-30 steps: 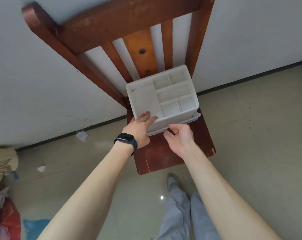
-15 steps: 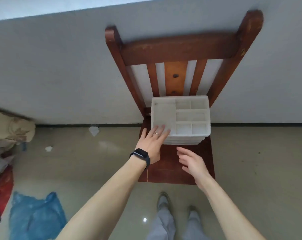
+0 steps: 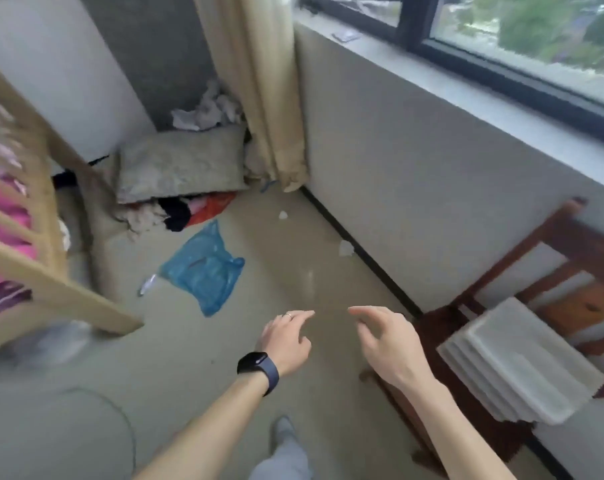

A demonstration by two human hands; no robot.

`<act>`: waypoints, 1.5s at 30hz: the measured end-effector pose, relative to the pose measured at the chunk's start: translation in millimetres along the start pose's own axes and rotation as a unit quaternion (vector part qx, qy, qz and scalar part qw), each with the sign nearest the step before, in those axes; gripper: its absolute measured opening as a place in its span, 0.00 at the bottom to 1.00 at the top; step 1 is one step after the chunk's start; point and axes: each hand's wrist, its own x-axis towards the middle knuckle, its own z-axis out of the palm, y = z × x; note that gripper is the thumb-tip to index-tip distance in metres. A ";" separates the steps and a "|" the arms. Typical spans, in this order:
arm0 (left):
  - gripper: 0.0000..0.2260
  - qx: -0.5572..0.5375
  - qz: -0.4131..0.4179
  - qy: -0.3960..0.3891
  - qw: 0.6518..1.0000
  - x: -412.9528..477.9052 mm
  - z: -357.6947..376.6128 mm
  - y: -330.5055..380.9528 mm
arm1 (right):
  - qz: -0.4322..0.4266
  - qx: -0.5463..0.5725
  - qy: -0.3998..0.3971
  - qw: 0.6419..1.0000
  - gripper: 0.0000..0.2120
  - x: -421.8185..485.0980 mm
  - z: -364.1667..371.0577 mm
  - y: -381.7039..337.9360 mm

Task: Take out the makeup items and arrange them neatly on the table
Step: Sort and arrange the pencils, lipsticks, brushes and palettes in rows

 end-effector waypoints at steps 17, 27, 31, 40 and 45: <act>0.23 -0.177 -0.479 0.320 0.798 -411.9 -174.5 -458.6 | -0.471 -0.120 -0.359 0.797 0.12 -68.3 400.1 -504.3; 0.22 -0.257 -0.613 0.437 0.606 -578.2 -200.0 -583.4 | -0.601 -0.119 -0.487 0.622 0.13 -184.4 563.3 -695.7; 0.21 -0.254 -0.643 0.495 0.526 -630.6 -222.5 -626.5 | -0.659 -0.083 -0.501 0.555 0.12 -227.2 627.4 -779.3; 0.21 -0.203 -0.727 0.552 0.353 -774.8 -236.6 -671.8 | -0.726 -0.054 -0.556 0.402 0.12 -369.6 742.6 -904.6; 0.20 -0.170 -0.745 0.563 0.313 -883.3 -224.3 -710.6 | -0.743 -0.031 -0.566 0.356 0.13 -471.7 808.9 -952.0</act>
